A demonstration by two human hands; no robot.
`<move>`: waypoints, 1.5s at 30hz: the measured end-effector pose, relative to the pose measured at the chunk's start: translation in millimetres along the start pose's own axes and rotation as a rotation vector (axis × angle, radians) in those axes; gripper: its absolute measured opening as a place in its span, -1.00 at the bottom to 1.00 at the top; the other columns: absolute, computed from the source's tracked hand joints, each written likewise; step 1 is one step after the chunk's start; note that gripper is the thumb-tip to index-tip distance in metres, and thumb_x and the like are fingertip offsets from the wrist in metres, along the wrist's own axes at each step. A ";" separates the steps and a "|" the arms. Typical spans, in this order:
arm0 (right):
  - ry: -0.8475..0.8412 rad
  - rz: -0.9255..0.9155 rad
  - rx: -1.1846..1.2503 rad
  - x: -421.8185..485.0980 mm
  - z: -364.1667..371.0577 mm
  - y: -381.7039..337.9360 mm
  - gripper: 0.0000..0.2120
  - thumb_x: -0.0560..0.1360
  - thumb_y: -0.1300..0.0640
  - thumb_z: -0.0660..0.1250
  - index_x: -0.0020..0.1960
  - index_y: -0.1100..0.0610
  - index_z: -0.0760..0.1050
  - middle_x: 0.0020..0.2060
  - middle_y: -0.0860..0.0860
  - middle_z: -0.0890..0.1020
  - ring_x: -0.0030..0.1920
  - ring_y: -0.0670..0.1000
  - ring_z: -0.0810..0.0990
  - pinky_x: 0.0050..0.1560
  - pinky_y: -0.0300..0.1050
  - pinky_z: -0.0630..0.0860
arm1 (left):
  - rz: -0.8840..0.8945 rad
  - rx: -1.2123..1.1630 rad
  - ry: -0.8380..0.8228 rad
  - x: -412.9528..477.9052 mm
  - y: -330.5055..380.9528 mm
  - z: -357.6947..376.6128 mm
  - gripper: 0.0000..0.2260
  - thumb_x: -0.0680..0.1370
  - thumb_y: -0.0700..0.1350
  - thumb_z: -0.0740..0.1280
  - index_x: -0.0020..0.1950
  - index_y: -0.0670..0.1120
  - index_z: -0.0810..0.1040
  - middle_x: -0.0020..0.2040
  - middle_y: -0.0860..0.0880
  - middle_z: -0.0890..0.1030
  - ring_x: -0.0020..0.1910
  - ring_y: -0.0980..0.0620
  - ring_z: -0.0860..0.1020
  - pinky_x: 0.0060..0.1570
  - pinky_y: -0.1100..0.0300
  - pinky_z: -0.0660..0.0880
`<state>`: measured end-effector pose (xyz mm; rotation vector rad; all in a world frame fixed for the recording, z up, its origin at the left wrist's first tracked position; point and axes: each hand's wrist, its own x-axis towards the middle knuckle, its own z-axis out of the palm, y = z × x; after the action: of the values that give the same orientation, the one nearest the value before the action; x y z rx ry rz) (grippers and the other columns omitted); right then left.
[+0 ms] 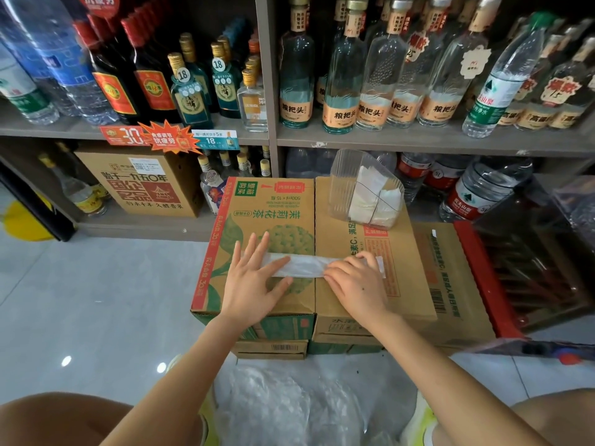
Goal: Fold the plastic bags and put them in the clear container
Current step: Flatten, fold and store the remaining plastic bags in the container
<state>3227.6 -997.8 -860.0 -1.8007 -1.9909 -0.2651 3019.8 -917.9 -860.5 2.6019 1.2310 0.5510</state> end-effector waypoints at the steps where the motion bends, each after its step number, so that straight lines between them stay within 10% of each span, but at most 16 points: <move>1: 0.007 0.016 0.008 -0.4 -1.2 -1.9 -0.94 0.35 0.15 0.53 -0.20 0.07 0.66 -0.23 -0.09 0.69 -0.24 -0.02 0.62 0.03 -0.07 0.28 | 0.040 -0.003 0.022 0.4 2.9 2.1 -0.58 0.52 0.23 0.17 0.22 0.07 0.61 0.46 -0.14 0.36 0.48 -0.15 0.25 0.50 -0.06 -0.01; 5: -0.010 0.063 0.030 -1.4 -2.7 -7.3 -0.96 0.42 0.14 0.47 -0.22 0.06 0.65 -0.28 -0.11 0.67 -0.29 -0.02 0.58 -0.06 -0.08 0.25 | 0.117 -0.106 0.026 3.4 19.9 12.9 -0.69 0.47 0.10 0.27 0.02 -0.02 0.69 0.11 -0.04 0.65 0.09 -0.11 0.58 0.09 -0.08 0.54; 10: -0.062 0.118 0.109 0.4 -10.8 -9.5 -0.70 0.50 -0.08 0.16 -0.13 -0.01 0.64 -0.24 -0.16 0.67 -0.25 -0.05 0.58 -0.09 -0.15 0.17 | 0.010 -0.240 0.093 9.0 29.2 22.5 -0.84 0.47 -0.02 0.38 -0.10 -0.06 0.71 -0.10 0.05 0.69 -0.09 -0.02 0.61 -0.11 0.08 0.57; 14: -0.193 0.249 0.197 1.3 -21.5 -2.1 -0.44 0.41 -0.30 0.28 0.34 -0.07 0.44 0.21 -0.16 0.54 0.21 -0.05 0.45 0.15 -0.14 0.13 | -0.176 -0.410 0.136 10.2 30.6 17.0 -0.93 0.49 -0.11 0.46 -0.06 -0.01 0.71 -0.10 0.16 0.67 -0.08 0.20 0.54 -0.05 0.47 0.37; 25: -0.294 0.756 0.967 13.8 -42.4 29.4 -0.26 0.34 0.19 0.54 0.41 -0.12 0.32 0.28 -0.17 0.41 0.28 -0.09 0.37 0.31 -0.06 0.31 | -0.573 -1.084 -0.037 10.5 28.5 -15.5 -0.92 0.52 -0.16 0.41 -0.09 0.02 0.67 -0.21 0.17 0.67 -0.22 0.31 0.58 -0.20 0.46 0.46; 36: -0.214 0.860 1.528 51.8 -15.7 -24.5 -0.87 0.51 0.21 0.32 0.01 0.17 0.61 -0.01 0.02 0.70 0.08 -0.06 0.63 0.20 -0.14 0.48 | -0.608 -1.215 -0.142 9.9 20.8 -20.9 -0.90 0.48 -0.17 0.44 -0.03 -0.06 0.69 -0.12 0.03 0.71 -0.08 0.10 0.62 -0.01 0.28 0.54; 45: -0.447 0.739 1.181 45.1 -21.2 -21.7 -0.97 0.43 0.15 0.44 -0.14 0.06 0.65 -0.18 -0.13 0.71 -0.08 -0.19 0.63 0.02 -0.28 0.44 | -0.658 -1.479 -0.065 5.7 -1.7 -23.6 -0.77 0.50 -0.29 0.30 0.13 -0.17 0.60 0.14 -0.09 0.65 0.18 0.00 0.58 0.22 0.18 0.47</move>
<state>3208.0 -969.2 -818.1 -1.5888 -1.0439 1.3250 3012.1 -911.7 -838.2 0.9307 0.9289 0.7693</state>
